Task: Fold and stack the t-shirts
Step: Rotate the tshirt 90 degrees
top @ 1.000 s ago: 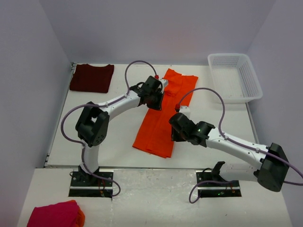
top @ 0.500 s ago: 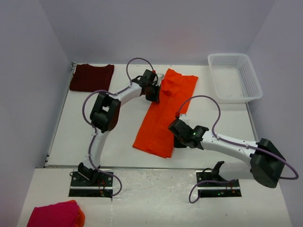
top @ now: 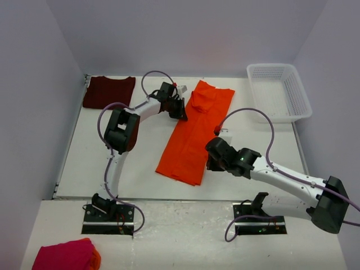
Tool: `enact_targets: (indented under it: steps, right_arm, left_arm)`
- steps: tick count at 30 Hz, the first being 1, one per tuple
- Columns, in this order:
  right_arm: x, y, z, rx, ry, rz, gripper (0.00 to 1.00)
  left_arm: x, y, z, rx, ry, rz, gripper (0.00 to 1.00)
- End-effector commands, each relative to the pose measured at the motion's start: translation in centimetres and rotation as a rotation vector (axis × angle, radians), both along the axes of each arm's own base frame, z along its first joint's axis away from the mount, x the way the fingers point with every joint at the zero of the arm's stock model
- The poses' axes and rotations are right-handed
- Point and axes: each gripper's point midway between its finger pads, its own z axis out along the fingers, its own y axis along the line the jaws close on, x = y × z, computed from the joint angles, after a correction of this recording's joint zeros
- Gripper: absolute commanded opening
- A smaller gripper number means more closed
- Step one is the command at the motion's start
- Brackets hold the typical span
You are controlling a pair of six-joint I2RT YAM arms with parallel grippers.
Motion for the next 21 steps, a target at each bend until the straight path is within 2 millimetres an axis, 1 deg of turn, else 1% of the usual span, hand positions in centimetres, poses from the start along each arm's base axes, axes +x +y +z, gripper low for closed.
enact_targets:
  steps: [1, 2, 3, 5, 6, 7, 8, 9, 10, 12, 13, 15, 16, 17, 19, 20, 21]
  right_arm:
    - [0.4, 0.3, -0.3, -0.017, 0.012, -0.014, 0.32]
    - [0.4, 0.7, -0.7, -0.016, 0.023, -0.003, 0.32]
    - [0.1, 1.2, -1.1, -0.005, 0.045, 0.018, 0.32]
    - [0.0, 2.0, -2.4, 0.003, 0.068, 0.043, 0.33]
    - [-0.1, 2.4, -2.7, 0.014, 0.076, 0.060, 0.34]
    - [-0.3, 3.3, -3.0, 0.044, 0.088, 0.089, 0.38]
    - [-0.5, 3.7, -3.3, 0.056, 0.098, 0.108, 0.41]
    - [-0.8, 5.1, -3.2, 0.104, 0.105, 0.160, 0.47]
    - [-1.0, 5.4, -3.8, 0.110, 0.125, 0.180, 0.48]
    - [-1.4, 6.4, -3.9, 0.135, 0.136, 0.213, 0.50]
    - [-1.7, 6.6, -4.2, 0.137, 0.150, 0.225, 0.51]
    - [-1.9, 7.6, -4.1, 0.170, 0.144, 0.256, 0.51]
    - [-2.5, 8.0, -4.3, 0.189, 0.164, 0.283, 0.50]
    - [-2.8, 8.4, -4.6, 0.195, 0.175, 0.299, 0.50]
    - [-2.9, 9.0, -4.7, 0.189, 0.184, 0.307, 0.49]
    - [-2.9, 9.0, -5.3, 0.160, 0.187, 0.297, 0.48]
    - [-3.5, 9.1, -5.4, 0.140, 0.198, 0.314, 0.47]
  left_arm:
    - [-0.5, 4.2, -2.3, 0.043, 0.059, 0.092, 0.00]
    - [-1.1, 5.0, -3.0, 0.048, 0.085, 0.108, 0.00]
    - [-0.7, 6.0, -3.0, 0.045, 0.086, 0.127, 0.00]
    - [-0.8, 6.9, -2.8, 0.046, 0.089, 0.142, 0.00]
    - [-0.7, 7.4, -2.7, 0.051, 0.087, 0.151, 0.00]
    - [-0.6, 7.8, -2.6, 0.060, 0.081, 0.160, 0.00]
    - [-0.7, 8.0, -2.4, 0.061, 0.079, 0.165, 0.00]
    - [-0.7, 8.0, -2.3, 0.061, 0.074, 0.166, 0.00]
    - [-0.8, 8.1, -2.2, 0.061, 0.072, 0.167, 0.00]
    - [-0.8, 8.4, -2.2, 0.069, 0.073, 0.183, 0.00]
    - [-1.1, 8.5, -2.3, 0.068, 0.080, 0.193, 0.00]
    - [-0.9, 8.7, -2.0, 0.060, 0.068, 0.212, 0.00]
    - [-1.2, 8.8, -2.1, 0.054, 0.076, 0.217, 0.00]
    - [-1.4, 8.8, -2.2, 0.048, 0.079, 0.220, 0.00]
    - [-1.6, 8.7, -2.2, 0.037, 0.084, 0.221, 0.00]
    - [-1.7, 8.6, -2.2, 0.030, 0.088, 0.215, 0.00]
    - [-1.7, 8.5, -2.3, 0.025, 0.088, 0.212, 0.00]
